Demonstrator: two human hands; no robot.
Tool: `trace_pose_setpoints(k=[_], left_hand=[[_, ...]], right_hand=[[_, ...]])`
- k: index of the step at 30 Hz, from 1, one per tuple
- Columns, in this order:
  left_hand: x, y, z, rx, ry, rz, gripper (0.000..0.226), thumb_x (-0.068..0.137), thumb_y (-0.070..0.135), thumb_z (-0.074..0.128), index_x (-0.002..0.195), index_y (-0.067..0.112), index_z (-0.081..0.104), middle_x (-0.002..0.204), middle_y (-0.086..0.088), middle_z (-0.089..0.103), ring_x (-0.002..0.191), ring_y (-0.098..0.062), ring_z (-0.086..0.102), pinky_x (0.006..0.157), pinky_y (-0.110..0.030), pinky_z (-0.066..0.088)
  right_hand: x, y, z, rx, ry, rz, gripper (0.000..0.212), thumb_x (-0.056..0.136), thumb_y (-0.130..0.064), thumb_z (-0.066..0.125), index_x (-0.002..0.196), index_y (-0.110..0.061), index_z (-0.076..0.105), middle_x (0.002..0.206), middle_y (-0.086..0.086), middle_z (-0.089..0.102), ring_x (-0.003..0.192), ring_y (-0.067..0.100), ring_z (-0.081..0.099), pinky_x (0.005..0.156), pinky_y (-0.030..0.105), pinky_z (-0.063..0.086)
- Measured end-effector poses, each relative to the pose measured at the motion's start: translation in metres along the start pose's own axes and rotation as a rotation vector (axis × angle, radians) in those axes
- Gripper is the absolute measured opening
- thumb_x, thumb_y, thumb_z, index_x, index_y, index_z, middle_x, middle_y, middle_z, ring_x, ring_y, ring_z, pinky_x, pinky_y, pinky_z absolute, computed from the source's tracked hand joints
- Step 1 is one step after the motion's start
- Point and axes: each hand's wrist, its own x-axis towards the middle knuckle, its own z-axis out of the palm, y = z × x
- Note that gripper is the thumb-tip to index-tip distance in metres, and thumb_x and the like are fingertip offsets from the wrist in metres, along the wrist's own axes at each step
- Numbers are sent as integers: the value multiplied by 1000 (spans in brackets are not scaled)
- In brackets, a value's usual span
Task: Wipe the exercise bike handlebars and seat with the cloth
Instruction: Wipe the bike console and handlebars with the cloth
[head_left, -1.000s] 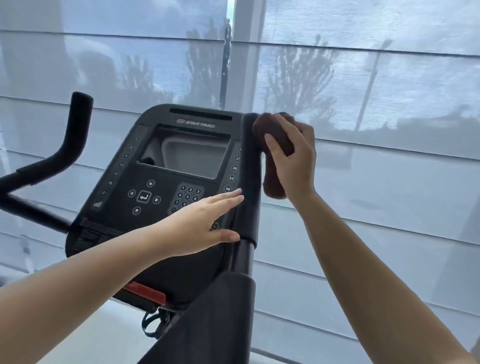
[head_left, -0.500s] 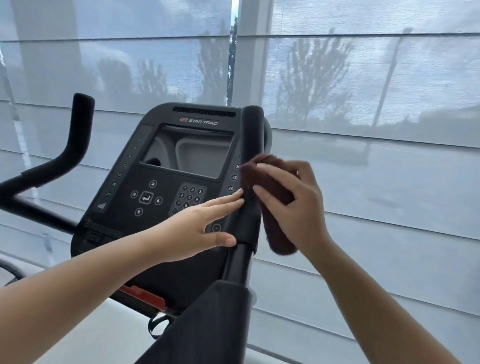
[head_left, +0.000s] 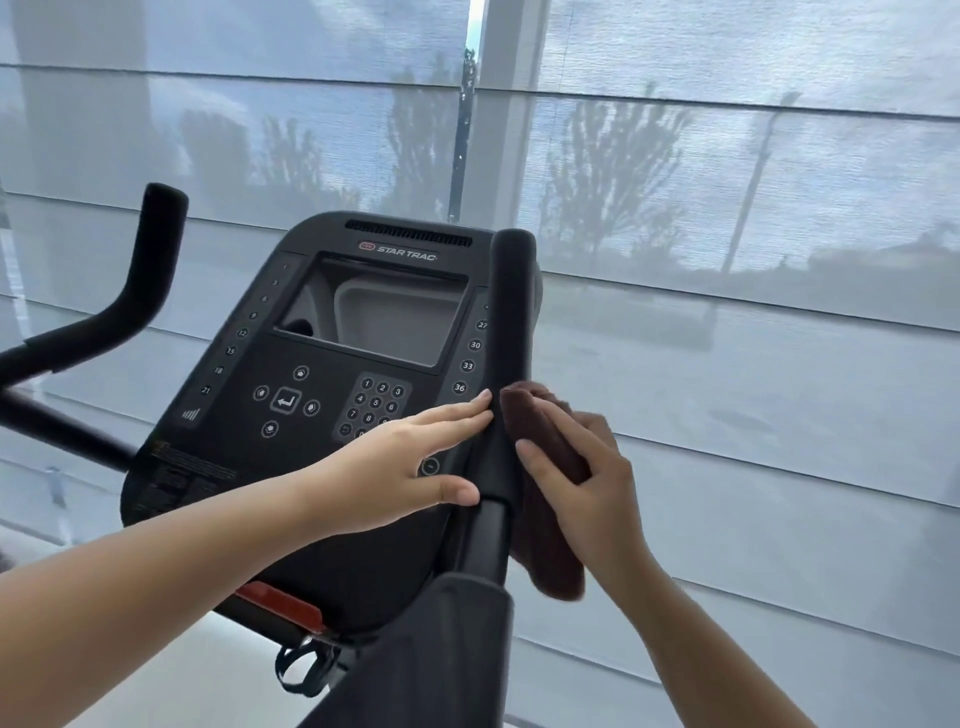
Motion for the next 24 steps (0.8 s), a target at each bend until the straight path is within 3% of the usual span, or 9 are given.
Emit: trace_pose_setpoints(k=[2, 5, 7, 9, 12, 16, 18, 20, 24], left_hand=[[-1, 1, 0, -9, -11, -16, 71, 73, 72, 46, 133, 46, 18, 143, 34, 13, 131, 15, 14, 100, -1, 18], [-1, 6, -2, 16, -34, -48, 70, 72, 55, 51, 132, 46, 17, 140, 39, 10, 129, 14, 20, 101, -7, 22], [-1, 7, -3, 29, -36, -64, 69, 76, 50, 55, 135, 45, 19, 139, 41, 9, 128, 12, 24, 100, -7, 23], [-2, 8, -3, 63, -27, -65, 67, 82, 44, 58, 138, 42, 22, 140, 40, 9, 129, 13, 21, 99, -5, 21], [-5, 12, -4, 153, 10, -59, 64, 83, 45, 57, 140, 36, 29, 139, 38, 12, 129, 7, 27, 102, -13, 23], [-12, 20, -6, 200, 68, 4, 52, 85, 41, 58, 134, 29, 44, 131, 30, 32, 129, 0, 35, 108, -25, 27], [-19, 24, -11, 131, 106, 39, 44, 85, 35, 60, 128, 27, 52, 123, 25, 44, 122, 1, 42, 104, -15, 28], [-30, 31, -18, 79, 101, 59, 46, 82, 41, 60, 125, 26, 54, 120, 26, 44, 118, 7, 40, 97, -2, 23], [-57, 42, -25, 55, -18, 96, 62, 73, 64, 56, 128, 37, 48, 120, 40, 33, 117, 18, 28, 92, 4, 19]], right_hand=[[10, -8, -11, -58, -31, -21, 40, 79, -16, 70, 102, -46, 58, 97, 0, 55, 91, -6, 54, 79, 3, 37], [70, -27, -22, -115, 200, -105, 37, 80, -17, 68, 112, -34, 60, 99, 3, 53, 85, -14, 51, 80, 1, 34], [105, -39, -15, -158, 256, -129, 37, 82, -20, 67, 118, -26, 60, 101, 4, 49, 85, -11, 50, 84, 3, 36], [117, -42, -1, -208, 204, -129, 40, 83, -22, 65, 122, -25, 58, 101, 2, 46, 84, -9, 49, 87, 6, 38], [91, -38, 12, -199, 187, -60, 41, 83, -20, 65, 123, -26, 57, 100, 2, 44, 81, -8, 50, 82, -2, 34], [10, -37, 6, -334, -44, 2, 35, 81, -19, 68, 112, -35, 62, 98, 0, 46, 85, 2, 51, 82, -3, 30], [-7, -45, -7, -297, -173, 60, 37, 80, -20, 68, 101, -49, 60, 95, -1, 51, 88, 0, 53, 79, -1, 32], [1, -54, -20, -344, -246, 47, 37, 79, -22, 69, 97, -52, 58, 95, 1, 54, 88, -2, 51, 79, 0, 32], [58, -77, -23, -629, -53, -264, 37, 81, -21, 68, 117, -25, 61, 106, 9, 46, 93, 3, 44, 93, 6, 32]])
